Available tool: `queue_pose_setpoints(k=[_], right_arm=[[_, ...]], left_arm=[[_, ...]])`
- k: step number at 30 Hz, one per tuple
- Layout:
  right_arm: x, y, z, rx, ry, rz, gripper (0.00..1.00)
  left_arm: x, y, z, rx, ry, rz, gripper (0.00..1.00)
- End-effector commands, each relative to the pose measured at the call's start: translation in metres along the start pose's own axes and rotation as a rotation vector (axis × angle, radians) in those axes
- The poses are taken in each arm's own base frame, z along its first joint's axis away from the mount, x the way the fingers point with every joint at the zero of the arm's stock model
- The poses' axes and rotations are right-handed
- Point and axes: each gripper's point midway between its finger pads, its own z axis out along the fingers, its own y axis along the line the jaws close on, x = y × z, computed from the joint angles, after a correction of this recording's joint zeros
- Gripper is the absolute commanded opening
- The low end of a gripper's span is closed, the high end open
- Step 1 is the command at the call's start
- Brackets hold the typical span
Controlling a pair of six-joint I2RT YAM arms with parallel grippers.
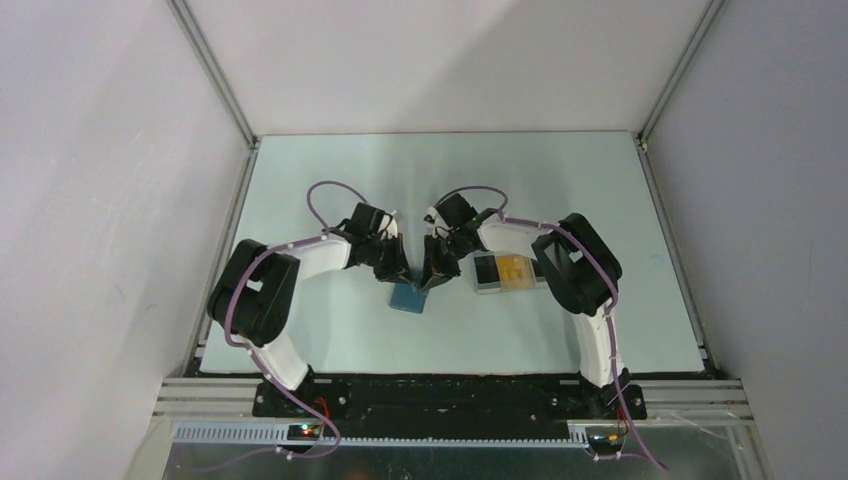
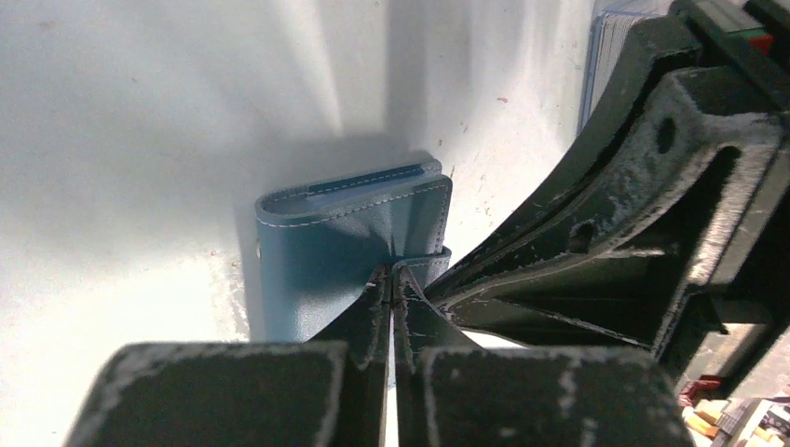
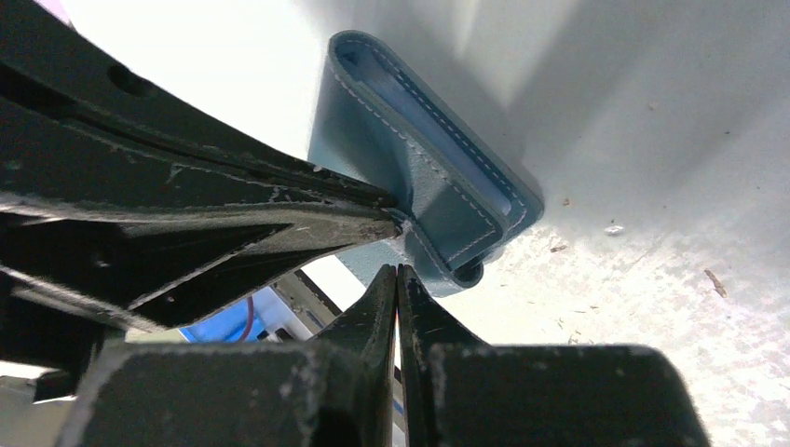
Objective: Put the credit cards into the card holder
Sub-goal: Close the card holder at the center of the board.
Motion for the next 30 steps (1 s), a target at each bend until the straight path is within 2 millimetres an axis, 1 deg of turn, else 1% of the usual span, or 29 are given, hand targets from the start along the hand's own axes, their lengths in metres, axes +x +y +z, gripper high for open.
queue_pose_setpoints(k=[1,4,6,10,15,24,30], right_arm=[[-0.016,0.032,-0.024,-0.056,-0.09,-0.096,0.05],[-0.017,0.039,-0.03,-0.074,-0.111,-0.117,0.05],[-0.017,0.039,-0.03,-0.074,-0.115,-0.123,0.05],[-0.015,0.027,-0.023,-0.043,-0.1,-0.105,0.05],[-0.012,0.006,-0.008,0.017,-0.074,-0.073,0.05],[-0.001,-0.006,0.011,0.045,-0.028,-0.058,0.04],[0.002,-0.017,0.015,0.082,-0.014,-0.036,0.04]], left_arm=[[0.011,0.012,-0.006,-0.067,0.007,0.034,0.0],[0.011,0.011,-0.006,-0.063,0.008,0.034,0.0],[0.011,0.011,-0.005,-0.064,0.011,0.034,0.0],[0.012,0.01,-0.004,-0.064,0.015,0.036,0.0],[0.011,0.01,-0.002,-0.069,0.016,0.038,0.0],[0.011,0.011,-0.002,-0.071,0.019,0.04,0.02],[0.011,0.008,-0.005,-0.071,0.014,0.044,0.05]])
